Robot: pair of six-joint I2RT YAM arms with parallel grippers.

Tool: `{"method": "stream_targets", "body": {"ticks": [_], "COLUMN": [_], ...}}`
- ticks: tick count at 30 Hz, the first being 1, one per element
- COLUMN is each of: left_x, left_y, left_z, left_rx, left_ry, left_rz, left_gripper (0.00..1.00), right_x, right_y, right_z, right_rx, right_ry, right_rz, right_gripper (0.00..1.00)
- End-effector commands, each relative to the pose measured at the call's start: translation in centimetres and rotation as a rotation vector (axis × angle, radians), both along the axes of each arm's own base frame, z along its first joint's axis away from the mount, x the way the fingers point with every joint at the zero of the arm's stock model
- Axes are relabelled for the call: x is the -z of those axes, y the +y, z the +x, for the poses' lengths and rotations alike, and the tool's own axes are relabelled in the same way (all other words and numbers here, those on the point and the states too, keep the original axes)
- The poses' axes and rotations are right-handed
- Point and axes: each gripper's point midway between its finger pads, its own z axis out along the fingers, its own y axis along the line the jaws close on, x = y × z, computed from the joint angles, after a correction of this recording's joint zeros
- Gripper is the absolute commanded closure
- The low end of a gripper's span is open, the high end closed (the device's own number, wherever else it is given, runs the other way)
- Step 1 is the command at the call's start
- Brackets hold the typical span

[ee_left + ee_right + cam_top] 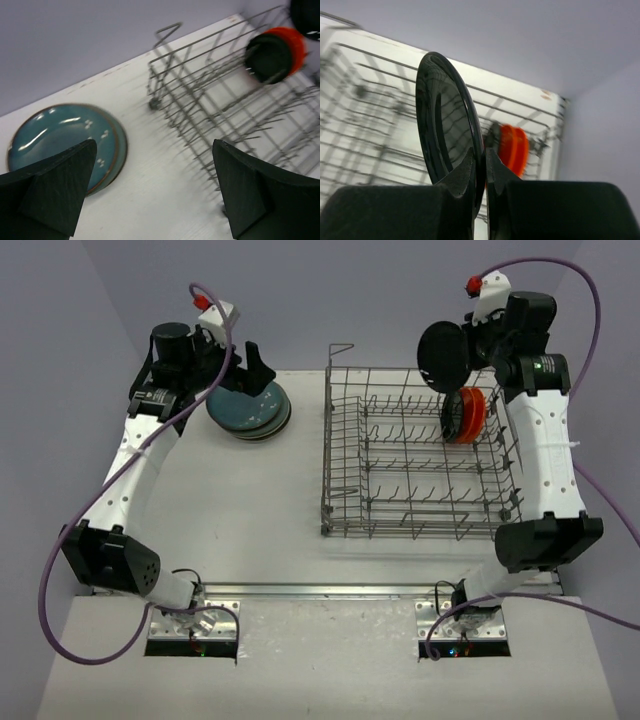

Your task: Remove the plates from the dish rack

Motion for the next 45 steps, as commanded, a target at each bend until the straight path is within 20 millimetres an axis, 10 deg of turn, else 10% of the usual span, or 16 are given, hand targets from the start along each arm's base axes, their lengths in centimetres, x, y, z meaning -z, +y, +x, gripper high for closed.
{"method": "stream_targets", "body": {"ticks": [1,9,14,18,24,29,34,45], "left_x": [-3.5,-2.3,-0.5,1.2,1.8,2.9,8.8,23.4], "left_y": [-5.5,-9.8,-9.9,-8.8,-6.1,-1.4,2.5,7.9], "left_z": [-4.6,-7.3,-8.2,-8.2,-7.5,-6.5,-8.8,-9.1], "left_rx": [0.336,0.464,0.465,0.405,0.314,0.223,0.201,0.05], "left_ry": [0.0,0.063,0.103,0.132,0.181,0.269,0.362,0.707], "left_rz": [-0.19,-0.182,-0.159,-0.117,-0.19,-0.285,-0.153,0.028], "left_gripper": [0.05,0.18,0.34,0.66,1.0,1.0,1.0,1.0], "right_x": [-1.4,-2.9,-3.0,-3.0,-2.6,-1.3,0.4,3.5], "right_y": [10.8,22.7,25.8,26.9,26.8,26.0,24.1,14.4], "right_z": [-3.6,-8.4,-9.2,-9.8,-10.0,-9.4,-8.6,-5.1], "right_rx": [-0.446,-0.779,-0.848,-0.87,-0.856,-0.777,-0.661,-0.357], "right_ry": [0.006,0.07,0.094,0.097,0.108,0.132,0.153,0.317], "right_rz": [0.259,0.416,0.433,0.441,0.447,0.43,0.415,0.631], "right_gripper": [1.0,1.0,1.0,1.0,0.96,0.53,0.08,0.02]}}
